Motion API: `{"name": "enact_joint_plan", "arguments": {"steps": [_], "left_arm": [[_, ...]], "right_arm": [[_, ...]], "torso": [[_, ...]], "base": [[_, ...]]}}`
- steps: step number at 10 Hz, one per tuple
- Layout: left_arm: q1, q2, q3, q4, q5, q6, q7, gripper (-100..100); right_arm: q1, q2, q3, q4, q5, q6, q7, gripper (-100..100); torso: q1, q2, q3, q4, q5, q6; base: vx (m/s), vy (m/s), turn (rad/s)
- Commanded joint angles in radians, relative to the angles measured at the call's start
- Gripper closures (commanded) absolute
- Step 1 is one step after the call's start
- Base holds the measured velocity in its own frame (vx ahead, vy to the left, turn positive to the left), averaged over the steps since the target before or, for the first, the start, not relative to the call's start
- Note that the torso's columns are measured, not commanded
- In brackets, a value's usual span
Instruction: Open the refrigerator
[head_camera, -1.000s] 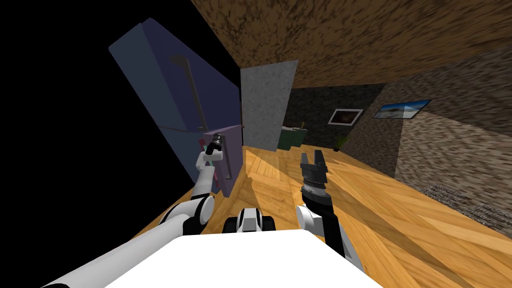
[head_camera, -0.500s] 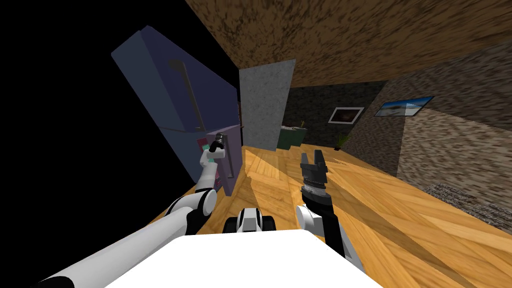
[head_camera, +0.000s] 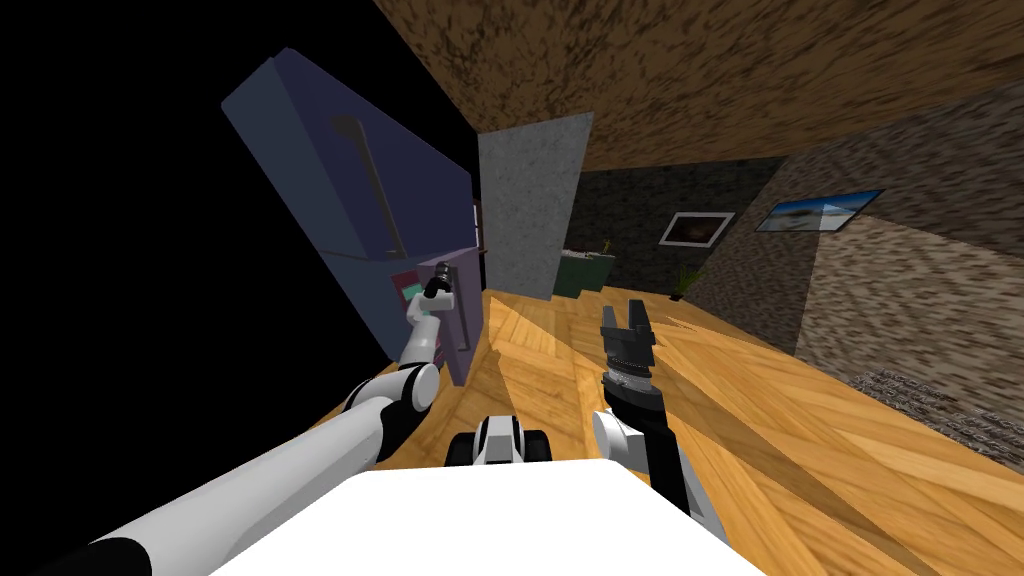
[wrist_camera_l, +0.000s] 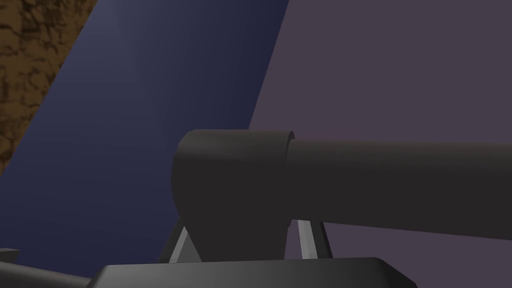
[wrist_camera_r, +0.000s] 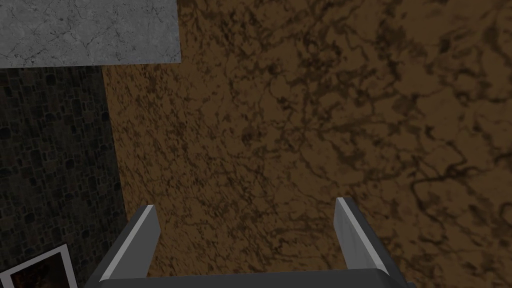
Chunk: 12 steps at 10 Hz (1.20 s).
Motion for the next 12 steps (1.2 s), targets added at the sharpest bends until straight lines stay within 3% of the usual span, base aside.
{"name": "enact_joint_plan", "arguments": {"steps": [1,3,5,7,8,9,11,12], "left_arm": [[-0.059,0.001,0.052,0.077,-0.050,-0.055,0.012,100],[-0.128,0.001,0.067,0.149,-0.052,-0.056,0.012,100],[-0.130,0.001,0.067,0.197,-0.052,-0.056,0.012,100],[-0.127,0.014,0.090,0.182,-0.060,-0.051,0.012,100],[-0.121,0.022,0.111,0.172,-0.070,-0.048,0.010,100],[-0.121,0.022,0.111,0.172,-0.070,-0.048,0.010,100],[-0.108,0.037,0.154,0.154,-0.090,-0.043,0.005,100],[-0.108,0.037,0.154,0.154,-0.090,-0.043,0.005,100]], "right_arm": [[0.000,0.000,0.000,0.000,0.000,0.000,0.000,0],[0.000,0.000,0.000,0.000,0.000,0.000,0.000,0],[0.000,0.000,0.000,0.000,0.000,0.000,0.000,0],[0.000,0.000,0.000,0.000,0.000,0.000,0.000,0],[0.000,0.000,0.000,0.000,0.000,0.000,0.000,0],[0.000,0.001,0.000,0.000,0.000,0.000,0.000,0],[0.000,0.001,0.000,0.000,0.000,0.000,0.000,0],[0.000,0.001,0.000,0.000,0.000,0.000,0.000,0]], "torso": [[0.001,-0.003,-0.002,-0.003,0.001,-0.001],[-0.012,0.007,0.004,0.000,-0.002,-0.001],[-0.002,0.008,0.006,0.002,0.000,-0.001],[0.001,0.006,0.004,0.000,0.002,-0.003],[-0.012,0.002,0.002,-0.001,-0.001,-0.003],[-0.017,0.000,0.000,-0.002,-0.003,-0.001],[-0.008,-0.008,-0.005,-0.001,-0.003,0.004],[-0.007,-0.010,-0.007,-0.001,-0.003,0.003]], "base": [[-0.060,-0.113,0.090],[-0.075,-0.150,0.055],[-0.014,-0.016,-0.030],[0.042,-0.107,0.035],[0.100,-0.356,0.164],[0.133,-0.299,0.092],[0.164,-0.366,0.071],[0.073,-0.344,0.070]]}}
